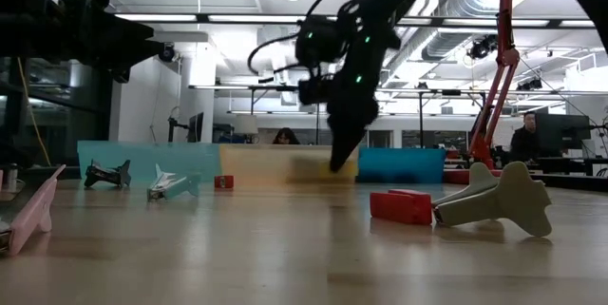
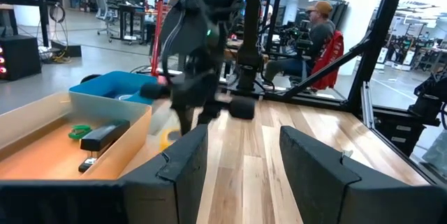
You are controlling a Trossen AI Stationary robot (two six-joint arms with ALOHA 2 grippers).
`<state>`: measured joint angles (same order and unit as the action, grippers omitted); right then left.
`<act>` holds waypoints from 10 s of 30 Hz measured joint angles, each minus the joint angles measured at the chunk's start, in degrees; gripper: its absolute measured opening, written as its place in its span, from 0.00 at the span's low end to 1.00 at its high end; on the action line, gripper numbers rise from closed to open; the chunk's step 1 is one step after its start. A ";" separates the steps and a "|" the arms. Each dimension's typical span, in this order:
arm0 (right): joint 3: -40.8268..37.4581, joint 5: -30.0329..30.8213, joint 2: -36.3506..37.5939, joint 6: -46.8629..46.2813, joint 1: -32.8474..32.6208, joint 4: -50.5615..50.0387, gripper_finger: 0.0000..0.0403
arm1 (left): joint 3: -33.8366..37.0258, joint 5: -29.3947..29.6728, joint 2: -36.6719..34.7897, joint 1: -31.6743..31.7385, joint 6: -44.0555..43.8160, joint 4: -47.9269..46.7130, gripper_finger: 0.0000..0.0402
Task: Pick and place Stapler, Stapler remover, tape
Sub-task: Put the yellow tape into the blue bin, then put the gray staple remover into the green bin
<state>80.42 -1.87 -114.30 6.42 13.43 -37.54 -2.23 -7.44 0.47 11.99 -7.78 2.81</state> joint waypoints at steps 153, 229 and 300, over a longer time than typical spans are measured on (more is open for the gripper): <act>-15.24 6.09 15.00 -36.47 -39.68 11.64 0.64 | -0.11 -7.28 0.02 0.00 -7.78 -4.09 0.44; -13.75 11.98 6.62 -22.41 -45.38 6.94 0.39 | 0.04 -6.37 0.04 -0.01 -7.49 -4.17 0.44; -13.70 15.36 10.63 10.62 -13.33 46.69 0.21 | 0.02 3.09 35.19 -0.02 18.50 32.09 0.59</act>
<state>66.72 13.49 -103.67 17.04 0.10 9.15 -2.22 -4.34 35.66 11.97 10.72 34.90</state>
